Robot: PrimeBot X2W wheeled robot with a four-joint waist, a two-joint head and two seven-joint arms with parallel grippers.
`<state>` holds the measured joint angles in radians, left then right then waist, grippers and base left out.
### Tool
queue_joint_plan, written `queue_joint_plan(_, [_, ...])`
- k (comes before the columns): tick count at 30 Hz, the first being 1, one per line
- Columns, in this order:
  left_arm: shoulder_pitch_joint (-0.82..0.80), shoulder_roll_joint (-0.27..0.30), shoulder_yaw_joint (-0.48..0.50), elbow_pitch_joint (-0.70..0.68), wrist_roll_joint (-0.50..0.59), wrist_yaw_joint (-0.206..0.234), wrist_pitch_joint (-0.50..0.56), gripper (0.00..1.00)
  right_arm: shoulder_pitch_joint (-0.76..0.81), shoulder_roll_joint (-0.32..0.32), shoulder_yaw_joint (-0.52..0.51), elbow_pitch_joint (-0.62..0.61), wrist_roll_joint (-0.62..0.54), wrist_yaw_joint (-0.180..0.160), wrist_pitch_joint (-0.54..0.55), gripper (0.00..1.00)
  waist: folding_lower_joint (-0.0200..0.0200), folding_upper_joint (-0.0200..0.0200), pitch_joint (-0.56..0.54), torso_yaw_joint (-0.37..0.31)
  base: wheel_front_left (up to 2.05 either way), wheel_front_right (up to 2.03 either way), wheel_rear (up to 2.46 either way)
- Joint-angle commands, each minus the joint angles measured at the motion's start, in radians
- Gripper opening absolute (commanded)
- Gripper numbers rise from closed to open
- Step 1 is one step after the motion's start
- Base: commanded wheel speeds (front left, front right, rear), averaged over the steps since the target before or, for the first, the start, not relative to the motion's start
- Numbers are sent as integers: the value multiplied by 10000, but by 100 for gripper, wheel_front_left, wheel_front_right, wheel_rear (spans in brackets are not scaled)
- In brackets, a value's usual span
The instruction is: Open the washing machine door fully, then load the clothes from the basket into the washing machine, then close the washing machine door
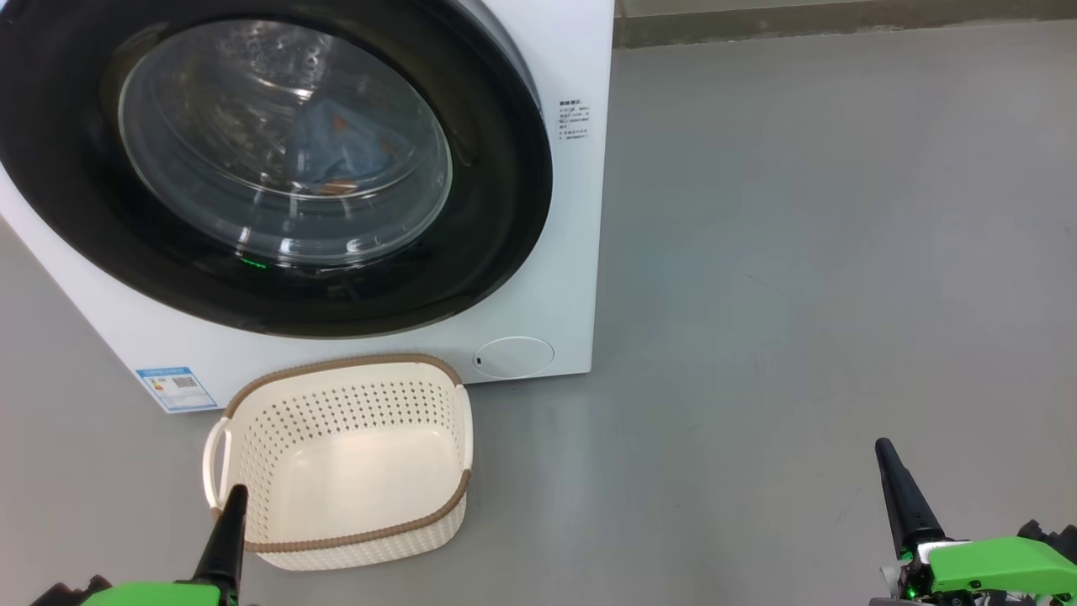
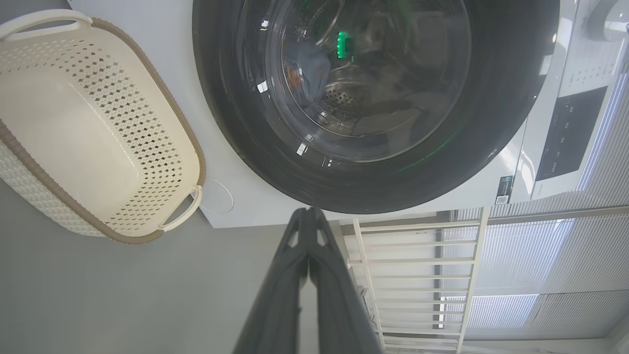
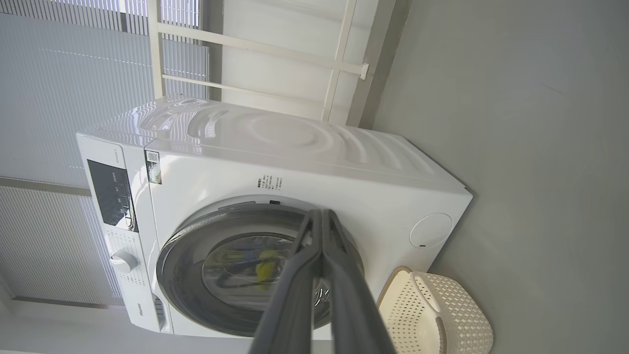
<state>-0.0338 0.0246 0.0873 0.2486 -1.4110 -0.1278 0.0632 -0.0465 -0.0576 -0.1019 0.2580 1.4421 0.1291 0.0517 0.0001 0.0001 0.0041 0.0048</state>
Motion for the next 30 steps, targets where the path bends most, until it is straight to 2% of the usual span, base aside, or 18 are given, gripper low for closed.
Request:
queue_joint_plan(1, [-518,230,259,-163,-329,-26,92,0,-486,-38,158,-214,323,17,90,0,-1,-1,-1,-5,0,0,0])
queue_joint_plan(14, [-743,256,268,-32,-1970,-29,502,0,-602,-21,8,-139,1766,16,513,0,-1,-1,-10,-48,0,0,0])
queue_joint_plan(30, [-743,256,267,-32,-1974,-29,502,0,-605,-1,-20,-137,1747,16,536,0,-1,-1,-10,-48,0,0,0])
